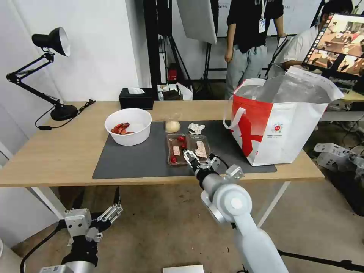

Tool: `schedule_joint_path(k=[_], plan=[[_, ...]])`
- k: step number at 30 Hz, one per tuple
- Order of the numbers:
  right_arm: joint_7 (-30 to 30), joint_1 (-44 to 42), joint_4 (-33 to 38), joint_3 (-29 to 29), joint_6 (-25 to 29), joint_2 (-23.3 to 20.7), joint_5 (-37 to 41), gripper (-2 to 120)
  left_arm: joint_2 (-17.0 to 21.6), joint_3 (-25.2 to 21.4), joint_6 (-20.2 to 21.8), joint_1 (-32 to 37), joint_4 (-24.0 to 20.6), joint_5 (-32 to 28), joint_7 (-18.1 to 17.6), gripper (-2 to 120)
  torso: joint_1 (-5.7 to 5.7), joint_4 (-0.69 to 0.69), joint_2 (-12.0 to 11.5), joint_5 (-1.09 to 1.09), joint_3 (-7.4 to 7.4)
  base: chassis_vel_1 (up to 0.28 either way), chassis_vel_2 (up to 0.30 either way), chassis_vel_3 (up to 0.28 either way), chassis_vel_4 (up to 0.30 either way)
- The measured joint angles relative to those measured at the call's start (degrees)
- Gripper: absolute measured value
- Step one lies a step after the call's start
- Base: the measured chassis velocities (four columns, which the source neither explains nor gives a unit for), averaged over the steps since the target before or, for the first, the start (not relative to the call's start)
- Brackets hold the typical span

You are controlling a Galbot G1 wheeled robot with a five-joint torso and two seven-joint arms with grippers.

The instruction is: Pick up the trash from the table and place it into the takeout bag.

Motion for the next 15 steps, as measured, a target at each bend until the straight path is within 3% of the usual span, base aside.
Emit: schedule_joint_path(k=[15], plan=[[0.18,0.58,-1.63,1.74,1.78,2.14,1.68,100,0.49,-0.21,-0.66,0.28,0.0,0.16,0.04,100,0.0,0.0,0.0,0.01,0.0,0.0,0.0,0.0,0.0]])
